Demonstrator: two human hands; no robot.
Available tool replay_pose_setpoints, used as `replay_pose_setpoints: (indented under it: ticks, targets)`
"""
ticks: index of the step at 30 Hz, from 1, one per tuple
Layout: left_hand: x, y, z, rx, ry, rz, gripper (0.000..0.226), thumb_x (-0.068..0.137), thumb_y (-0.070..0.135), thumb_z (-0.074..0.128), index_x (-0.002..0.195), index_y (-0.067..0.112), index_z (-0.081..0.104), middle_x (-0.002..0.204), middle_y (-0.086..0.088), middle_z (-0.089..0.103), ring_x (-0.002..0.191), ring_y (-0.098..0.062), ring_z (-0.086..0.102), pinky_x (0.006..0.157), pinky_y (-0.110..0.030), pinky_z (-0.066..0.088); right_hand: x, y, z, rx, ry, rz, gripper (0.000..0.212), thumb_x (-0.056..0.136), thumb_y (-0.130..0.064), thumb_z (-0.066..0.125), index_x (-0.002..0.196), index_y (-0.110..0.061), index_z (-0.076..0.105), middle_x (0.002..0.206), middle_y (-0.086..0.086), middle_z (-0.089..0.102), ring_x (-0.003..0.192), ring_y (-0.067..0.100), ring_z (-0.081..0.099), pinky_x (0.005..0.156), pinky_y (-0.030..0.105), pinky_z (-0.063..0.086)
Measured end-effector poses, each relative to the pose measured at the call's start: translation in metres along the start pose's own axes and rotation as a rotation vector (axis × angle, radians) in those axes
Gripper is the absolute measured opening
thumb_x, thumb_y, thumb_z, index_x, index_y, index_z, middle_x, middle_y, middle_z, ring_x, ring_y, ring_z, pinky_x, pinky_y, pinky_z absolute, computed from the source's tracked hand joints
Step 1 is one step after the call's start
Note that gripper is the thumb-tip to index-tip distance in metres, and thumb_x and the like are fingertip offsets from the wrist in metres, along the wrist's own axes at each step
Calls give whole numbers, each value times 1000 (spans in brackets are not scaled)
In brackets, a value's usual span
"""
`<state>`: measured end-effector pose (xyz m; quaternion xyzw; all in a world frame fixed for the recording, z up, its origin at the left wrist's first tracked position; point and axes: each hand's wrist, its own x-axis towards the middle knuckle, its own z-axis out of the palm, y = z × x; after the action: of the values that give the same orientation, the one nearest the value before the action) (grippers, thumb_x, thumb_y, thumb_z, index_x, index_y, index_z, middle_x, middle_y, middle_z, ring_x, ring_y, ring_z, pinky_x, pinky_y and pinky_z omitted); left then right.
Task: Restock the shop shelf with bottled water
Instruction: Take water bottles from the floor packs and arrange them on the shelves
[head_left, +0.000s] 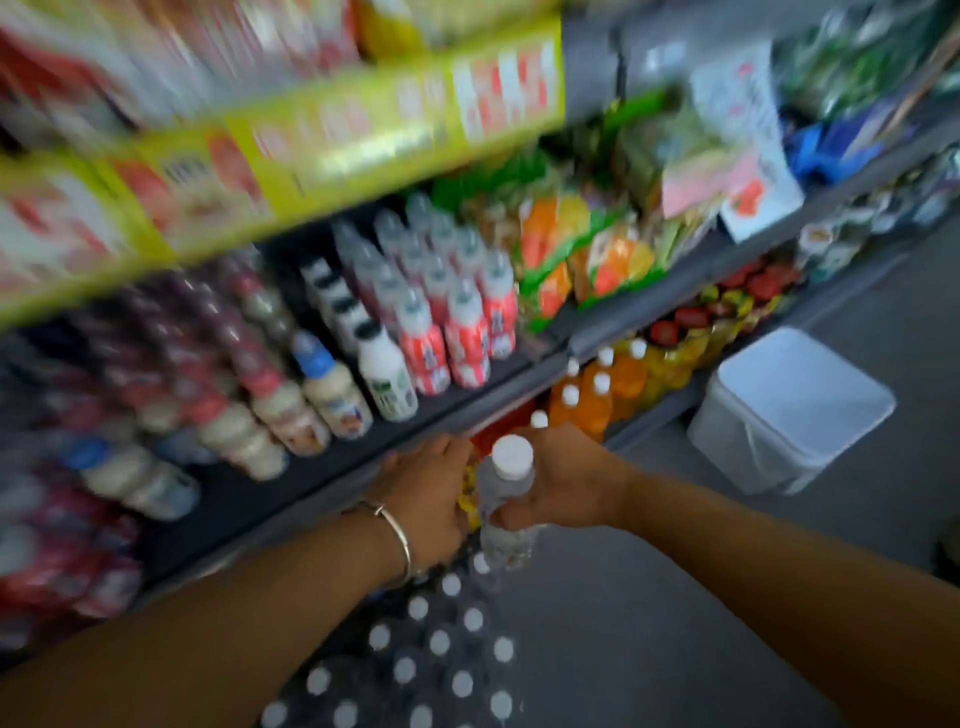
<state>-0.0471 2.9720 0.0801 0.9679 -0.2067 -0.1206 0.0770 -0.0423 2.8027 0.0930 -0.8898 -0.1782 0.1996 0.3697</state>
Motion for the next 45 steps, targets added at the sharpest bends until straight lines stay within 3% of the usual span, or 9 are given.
replay_pose_setpoints:
  ticks: [3, 7, 10, 14, 17, 21, 25, 34, 45]
  targets:
    - [-22, 22, -103, -182, -7, 17, 55, 69, 43, 44, 116, 13, 46, 118, -7, 51, 112, -25, 51, 87, -28, 41, -23, -80, -74, -45, -9, -89, 22, 73, -19, 78, 86, -23, 60, 78, -16, 57, 70, -1, 52, 60, 8, 38]
    - [-57, 49, -245, -350, 26, 122, 56, 79, 32, 63, 126, 6, 47, 124, -10, 56, 110, -16, 54, 80, -19, 38, -52, -189, -170, -103, 12, -170, 25, 75, -25, 77, 95, -13, 70, 99, 1, 70, 88, 8, 62, 67, 16, 42]
    - [-82, 63, -345, -319, 31, 128, 46, 83, 15, 66, 124, 5, 48, 122, -13, 58, 98, -9, 54, 81, -16, 43, -74, -269, -236, -56, 26, -235, 15, 72, -23, 79, 82, -13, 73, 81, -3, 73, 77, 8, 68, 63, 17, 49]
    - [-124, 69, -456, -389, 120, 119, 49, 62, 21, 66, 106, 3, 55, 104, -15, 66, 93, -29, 63, 88, -43, 52, -107, -371, -303, -68, 63, -380, 8, 74, -18, 74, 73, -12, 69, 70, 8, 66, 58, 16, 61, 48, 23, 46]
    - [-159, 75, -533, -436, 192, 84, 45, 57, 10, 63, 101, 9, 53, 84, -3, 60, 76, -13, 54, 70, -30, 47, -127, -441, -339, -18, 100, -473, 26, 61, -27, 71, 79, -9, 69, 66, 5, 64, 54, 13, 56, 46, 23, 42]
    - [-202, 68, -615, -459, 306, 25, 46, 75, -19, 58, 118, -10, 46, 94, -18, 57, 77, -25, 54, 63, -26, 50, -140, -525, -372, -64, 135, -527, 38, 67, -35, 73, 84, -1, 67, 66, 7, 61, 60, 19, 55, 48, 24, 41]
    - [-237, 44, -663, -427, 424, -62, 33, 80, -15, 57, 109, 0, 52, 85, -9, 59, 69, -18, 60, 57, -20, 54, -141, -599, -387, -45, 243, -571, 19, 80, -29, 64, 68, -15, 62, 59, 2, 59, 47, 11, 52, 42, 19, 40]
    - [-268, -63, -699, -400, 583, -218, 20, 81, -7, 57, 95, 7, 55, 80, -11, 60, 77, -23, 60, 79, -38, 54, -79, -716, -378, -41, 418, -543, 18, 80, -29, 65, 72, -15, 59, 60, 4, 57, 48, 16, 52, 48, 22, 40]
    - [-213, -157, -698, -392, 596, -308, 16, 86, 8, 60, 81, 18, 49, 76, -5, 58, 69, -15, 57, 64, -23, 50, 77, -752, -362, -41, 386, -442, 18, 80, -27, 66, 85, -13, 55, 69, 4, 54, 59, 16, 51, 51, 22, 40]
